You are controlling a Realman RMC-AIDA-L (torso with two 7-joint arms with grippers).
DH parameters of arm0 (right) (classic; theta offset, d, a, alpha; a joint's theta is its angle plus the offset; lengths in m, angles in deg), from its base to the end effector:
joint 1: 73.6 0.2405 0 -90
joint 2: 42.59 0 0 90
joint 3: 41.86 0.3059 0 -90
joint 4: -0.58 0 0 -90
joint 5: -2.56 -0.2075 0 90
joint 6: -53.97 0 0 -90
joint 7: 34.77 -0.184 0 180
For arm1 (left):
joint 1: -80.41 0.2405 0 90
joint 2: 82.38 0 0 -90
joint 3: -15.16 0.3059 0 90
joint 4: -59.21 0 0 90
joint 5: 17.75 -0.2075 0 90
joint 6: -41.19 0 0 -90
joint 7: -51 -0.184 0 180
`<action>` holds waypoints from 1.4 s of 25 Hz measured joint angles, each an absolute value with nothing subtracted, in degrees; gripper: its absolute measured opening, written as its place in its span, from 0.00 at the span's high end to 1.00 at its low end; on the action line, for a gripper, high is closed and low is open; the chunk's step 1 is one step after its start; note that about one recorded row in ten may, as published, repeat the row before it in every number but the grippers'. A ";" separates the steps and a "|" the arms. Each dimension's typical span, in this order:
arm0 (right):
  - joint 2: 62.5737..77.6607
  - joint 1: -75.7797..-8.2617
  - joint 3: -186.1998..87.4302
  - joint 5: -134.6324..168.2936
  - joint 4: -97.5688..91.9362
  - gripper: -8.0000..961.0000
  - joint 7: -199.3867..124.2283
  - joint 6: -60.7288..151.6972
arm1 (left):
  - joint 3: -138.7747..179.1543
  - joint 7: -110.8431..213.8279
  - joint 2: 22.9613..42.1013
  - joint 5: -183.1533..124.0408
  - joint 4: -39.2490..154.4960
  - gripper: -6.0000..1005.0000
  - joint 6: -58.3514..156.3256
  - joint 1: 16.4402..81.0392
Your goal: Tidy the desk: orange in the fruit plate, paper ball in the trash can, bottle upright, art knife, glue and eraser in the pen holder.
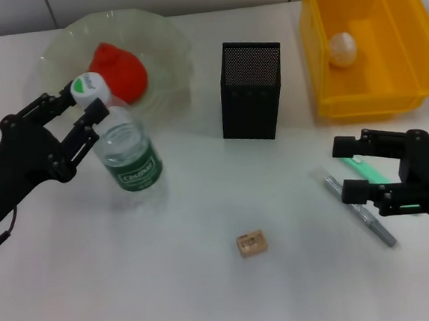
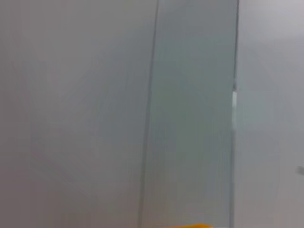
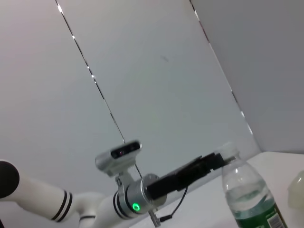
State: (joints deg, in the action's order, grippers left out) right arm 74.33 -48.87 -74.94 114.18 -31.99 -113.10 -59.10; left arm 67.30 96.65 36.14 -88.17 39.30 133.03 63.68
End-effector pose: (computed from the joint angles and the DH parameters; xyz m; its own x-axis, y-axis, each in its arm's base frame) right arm 0.2792 0.2860 -0.0263 0.6214 -0.3943 -0.6770 -0.4076 -0.9007 0.1505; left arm -0.3128 0.3094 -0.0380 0.5827 -0.0220 0.8124 0.5353 -0.7418 -0.4041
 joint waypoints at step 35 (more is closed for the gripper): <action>75.27 -47.25 -74.76 114.30 -28.72 0.16 -111.31 -53.76 | 63.49 92.30 33.43 -81.36 42.52 0.22 143.10 65.41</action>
